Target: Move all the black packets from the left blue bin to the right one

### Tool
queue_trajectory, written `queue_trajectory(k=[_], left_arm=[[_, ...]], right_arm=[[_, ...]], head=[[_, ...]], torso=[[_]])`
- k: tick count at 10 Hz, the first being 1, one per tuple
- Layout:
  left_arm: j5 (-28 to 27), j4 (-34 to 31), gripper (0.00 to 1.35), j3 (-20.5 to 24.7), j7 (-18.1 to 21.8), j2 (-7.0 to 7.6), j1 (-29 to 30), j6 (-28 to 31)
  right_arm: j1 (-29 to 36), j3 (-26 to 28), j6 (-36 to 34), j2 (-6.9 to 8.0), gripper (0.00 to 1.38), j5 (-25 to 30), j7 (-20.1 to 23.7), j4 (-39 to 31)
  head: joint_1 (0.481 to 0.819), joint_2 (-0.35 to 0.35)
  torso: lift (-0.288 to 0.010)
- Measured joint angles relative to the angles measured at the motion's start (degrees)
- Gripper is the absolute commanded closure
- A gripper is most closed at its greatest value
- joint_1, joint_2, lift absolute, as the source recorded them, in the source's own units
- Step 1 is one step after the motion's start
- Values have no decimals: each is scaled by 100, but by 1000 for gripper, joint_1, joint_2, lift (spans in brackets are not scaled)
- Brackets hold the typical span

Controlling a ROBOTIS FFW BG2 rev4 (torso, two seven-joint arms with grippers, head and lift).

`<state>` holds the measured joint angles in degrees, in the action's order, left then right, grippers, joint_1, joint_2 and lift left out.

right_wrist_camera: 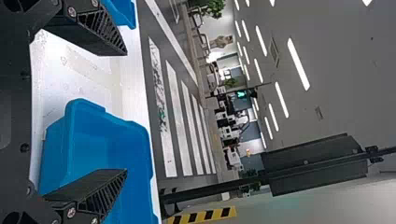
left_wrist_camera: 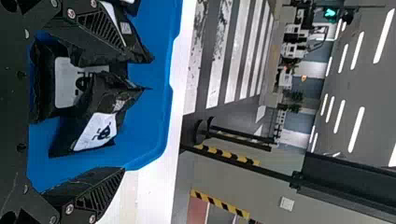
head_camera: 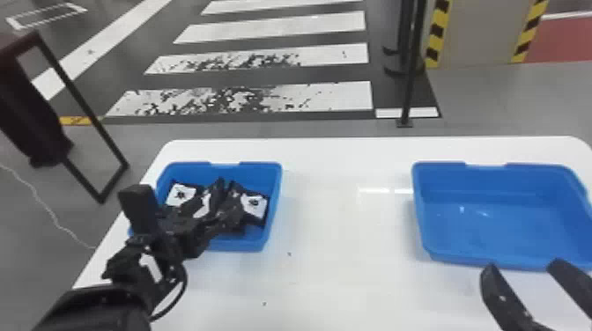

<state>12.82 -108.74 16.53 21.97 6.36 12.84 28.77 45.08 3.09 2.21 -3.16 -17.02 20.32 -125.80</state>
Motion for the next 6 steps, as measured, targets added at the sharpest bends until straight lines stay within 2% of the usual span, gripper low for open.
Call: queue_trajectory(k=[2,6], left_arm=[[56,551,160,-266,156,166,-499,367],[-9,714,168,-271,140,150,-756,290]], right_arm=[[6,-1,3,0,133,-1,6,2],[6,-1,-1,0,133,-12,7,2]], head=[[695,144],[695,143]], torso=[[-140],[-140]])
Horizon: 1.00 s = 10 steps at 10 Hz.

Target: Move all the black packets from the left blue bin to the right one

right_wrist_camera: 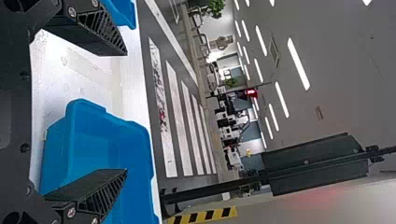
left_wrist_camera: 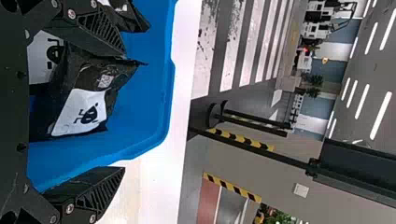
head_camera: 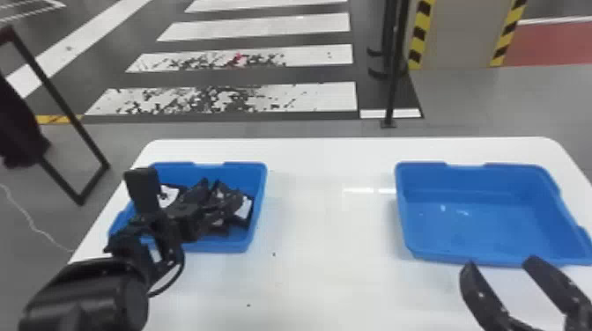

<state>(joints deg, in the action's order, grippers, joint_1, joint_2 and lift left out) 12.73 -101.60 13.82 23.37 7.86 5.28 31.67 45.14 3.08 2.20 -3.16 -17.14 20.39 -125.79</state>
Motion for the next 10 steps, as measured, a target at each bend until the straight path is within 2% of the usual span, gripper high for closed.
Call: queue_trajectory(k=[3,6,9,10], left_arm=[[44,0,162,14,-90,-41,4,-29],[-180,79,157,156,-262,-52,-189,141],[-177,614,180,15,-210,46,-610,382],[-166,869,260,-68,-106,83,-771,396]], right_arm=[[14,0,-1,0,133,-7,0,1],[14,0,-4,0,133,-11,0,21],[14,0,-4,0,133,-11,-1,28],[14,0,-4,0,133,-11,0,28]], head=[[695,141],[695,172],[695,164],[695,153]], torso=[[-140],[-140],[-140],[-140]])
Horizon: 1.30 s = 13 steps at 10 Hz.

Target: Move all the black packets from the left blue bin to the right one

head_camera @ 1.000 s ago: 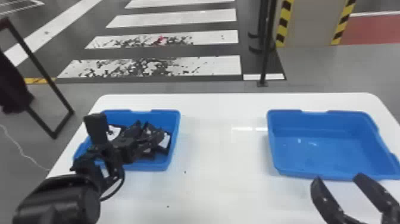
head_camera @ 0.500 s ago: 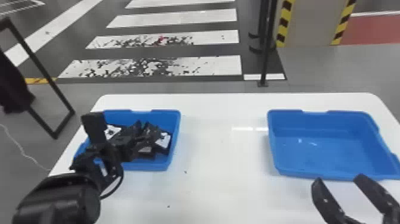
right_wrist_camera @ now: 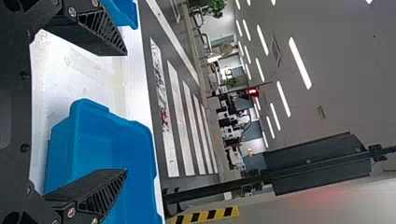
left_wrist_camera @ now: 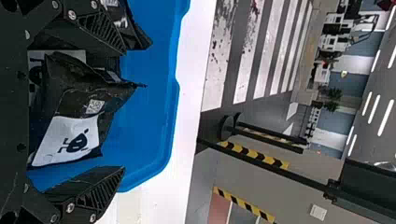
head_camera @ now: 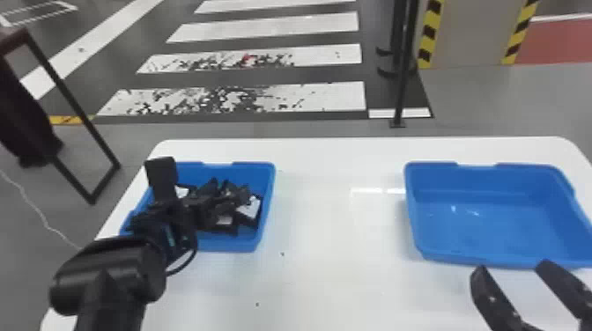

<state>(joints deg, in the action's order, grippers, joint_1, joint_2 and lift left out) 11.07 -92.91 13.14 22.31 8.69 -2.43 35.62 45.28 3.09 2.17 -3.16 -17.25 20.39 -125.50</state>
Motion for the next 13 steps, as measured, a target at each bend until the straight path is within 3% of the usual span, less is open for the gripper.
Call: queue_trajectory(k=[1,2,3,5,9,11,13], left_arm=[[22,193,418,-91,38,36,-118,83],[71,314,840,-133,44,46,-163,235],[64,385,1029,-162,84,54,-191,351],[6,410,1204,-214,95,65,-182,155],[359,72,1204,-55,169,37,267,-590],[1239,-880,1204,105,406,28,982,-650],[2200,-1485,1204,162,813,20,1535,-771]], right_arm=[[0,0,0,0,133,0,0,2],[0,0,-1,0,133,0,0,6],[0,0,-2,0,133,-12,-2,11],[0,0,-5,0,133,-22,0,14],[0,-1,-6,0,131,-45,-1,31],[-38,-19,-101,0,125,-209,125,20],[-403,-30,-273,-18,130,-649,632,263]], head=[[695,147],[695,140],[695,134],[695,132],[695,139],[695,126],[695,110]], torso=[[-140],[-140],[-140],[-140],[-140],[-140],[-140]])
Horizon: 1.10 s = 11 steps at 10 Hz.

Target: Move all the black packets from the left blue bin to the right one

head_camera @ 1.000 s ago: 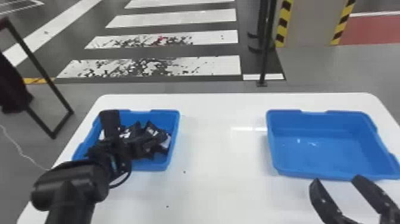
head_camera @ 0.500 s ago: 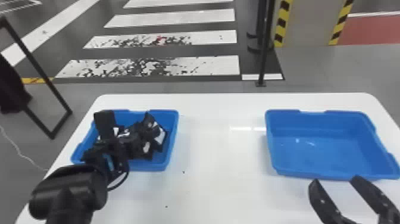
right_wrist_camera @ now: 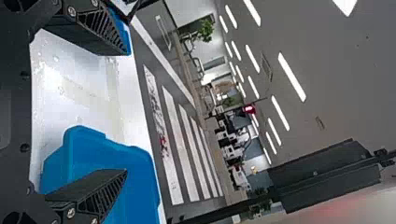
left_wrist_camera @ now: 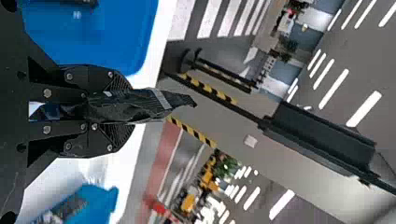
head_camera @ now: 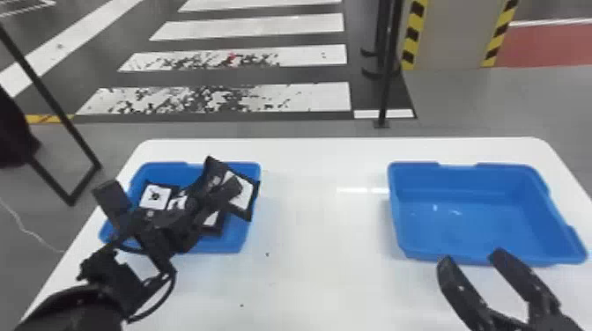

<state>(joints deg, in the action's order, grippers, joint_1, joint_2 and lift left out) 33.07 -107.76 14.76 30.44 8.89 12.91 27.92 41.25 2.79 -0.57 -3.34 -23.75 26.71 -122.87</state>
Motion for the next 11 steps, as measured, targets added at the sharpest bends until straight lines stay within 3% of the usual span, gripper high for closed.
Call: queue_trajectory(k=[2,6,8,11], left_arm=[[761,-70,1204,-144,367,-48,267,-86],[2058,-74,1204,-773,713,-87,469,-7],[2355,-74,1204,-1083,742,-89,415,73],[2572,-73,1204,-1421,745,-90,343,191]], right_arm=[[-497,-122,-351,-24,131,-460,372,197],[-933,-783,-1567,-195,130,-1862,491,347],[-1105,-973,-2010,-281,131,-2189,493,381],[-1356,-1169,-2134,-375,140,-2535,485,531]], head=[[695,98],[695,112],[695,111],[695,91]], torso=[[-140],[-140],[-140],[-140]])
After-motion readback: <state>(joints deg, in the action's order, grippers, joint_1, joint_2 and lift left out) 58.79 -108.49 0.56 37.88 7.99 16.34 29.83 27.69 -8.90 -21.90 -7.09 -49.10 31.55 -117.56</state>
